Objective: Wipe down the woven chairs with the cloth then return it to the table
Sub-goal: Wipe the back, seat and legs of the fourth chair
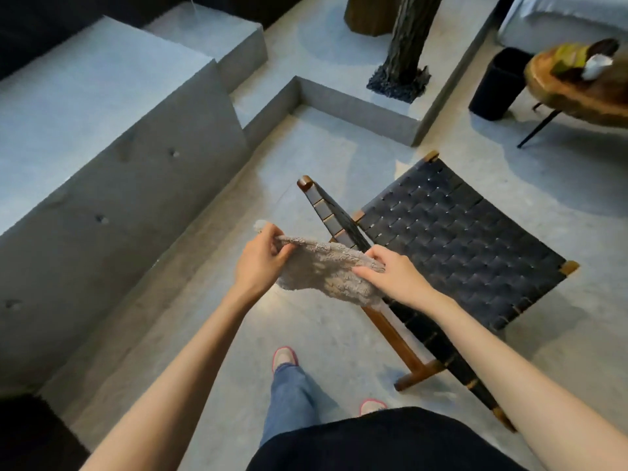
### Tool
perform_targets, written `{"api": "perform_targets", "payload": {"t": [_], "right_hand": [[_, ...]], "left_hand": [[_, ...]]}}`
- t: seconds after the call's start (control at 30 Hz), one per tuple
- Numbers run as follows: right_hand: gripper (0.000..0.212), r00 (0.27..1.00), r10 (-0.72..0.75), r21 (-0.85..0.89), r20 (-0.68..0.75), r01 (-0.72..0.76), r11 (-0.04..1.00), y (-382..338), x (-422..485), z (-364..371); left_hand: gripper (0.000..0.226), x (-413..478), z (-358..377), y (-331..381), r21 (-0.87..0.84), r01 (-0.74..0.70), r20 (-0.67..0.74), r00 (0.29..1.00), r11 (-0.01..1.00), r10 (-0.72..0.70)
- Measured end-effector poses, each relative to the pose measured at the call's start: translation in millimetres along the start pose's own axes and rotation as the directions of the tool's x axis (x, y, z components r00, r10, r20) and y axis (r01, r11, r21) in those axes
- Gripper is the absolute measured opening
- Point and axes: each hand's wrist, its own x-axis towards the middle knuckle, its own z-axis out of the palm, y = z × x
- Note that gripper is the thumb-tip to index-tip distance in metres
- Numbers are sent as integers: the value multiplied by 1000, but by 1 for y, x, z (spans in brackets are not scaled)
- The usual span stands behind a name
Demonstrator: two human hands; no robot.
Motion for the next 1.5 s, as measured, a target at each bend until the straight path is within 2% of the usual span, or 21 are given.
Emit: {"api": "perform_targets", "payload": {"t": [0.1, 0.27, 0.37, 0.47, 0.57, 0.7, 0.77, 0.83, 0.9, 0.97, 1.03, 1.07, 1.17, 1.27, 1.4, 1.5], "right_hand": [[16, 996, 59, 102, -60, -53, 993, -26, 22, 19], [18, 985, 154, 156, -75, -141, 978, -44, 59, 38], [12, 964, 223, 163, -144, -199, 966, -41, 81, 40], [18, 905, 290, 85, -311, -278, 957, -30, 104, 41], [24, 800, 379, -5, -465, -431, 902, -14, 130, 39], [20, 708, 438, 37, -553, -504, 863, -4, 158, 28], [27, 731, 367, 43, -576, -421, 906, -3, 165, 28], [39, 816, 215, -50, -536, -285, 957, -6, 173, 32], [50, 912, 97, -142, -398, -166, 976, -12, 186, 40], [70, 959, 157, -76, -234, -179, 981, -19, 201, 46], [83, 958, 248, -58, -143, -258, 964, -21, 214, 57], [85, 952, 270, -115, -144, -287, 951, -20, 218, 63], [86, 945, 255, -282, -203, -306, 909, -15, 222, 76], [86, 949, 202, -400, -242, -287, 870, -12, 218, 79], [83, 911, 37, -602, -412, -302, 739, -11, 207, 81], [81, 892, 11, -647, -452, -336, 685, -16, 203, 82]], "left_hand": [[19, 44, -23, -15, 46, -74, 81, 994, 996, 70], [22, 115, -41, -26, 150, -187, 173, 972, 971, 160], [24, 153, -35, -24, 176, -253, 237, 949, 951, 208], [22, 186, -16, -19, 144, -308, 293, 921, 941, 256], [17, 216, 10, -15, 64, -361, 330, 887, 930, 322], [27, 248, 46, -15, -2, -352, 413, 852, 936, 321], [39, 257, 61, -18, 0, -375, 456, 825, 927, 334], [46, 262, 72, -22, -7, -403, 486, 799, 915, 356], [51, 266, 79, -28, -38, -423, 517, 767, 905, 380], [52, 270, 82, -34, -28, -482, 543, 728, 875, 418], [50, 272, 84, -40, -10, -556, 545, 694, 831, 470], [49, 272, 84, -41, -10, -590, 533, 680, 807, 504], [50, 269, 86, -41, -6, -651, 504, 653, 759, 565], [63, 265, 84, -42, 78, -730, 544, 603, 679, 584], [51, 263, 74, -44, 167, -864, 622, 466, 475, 629], [53, 271, 68, -49, 155, -936, 652, 338, 317, 678]]}}
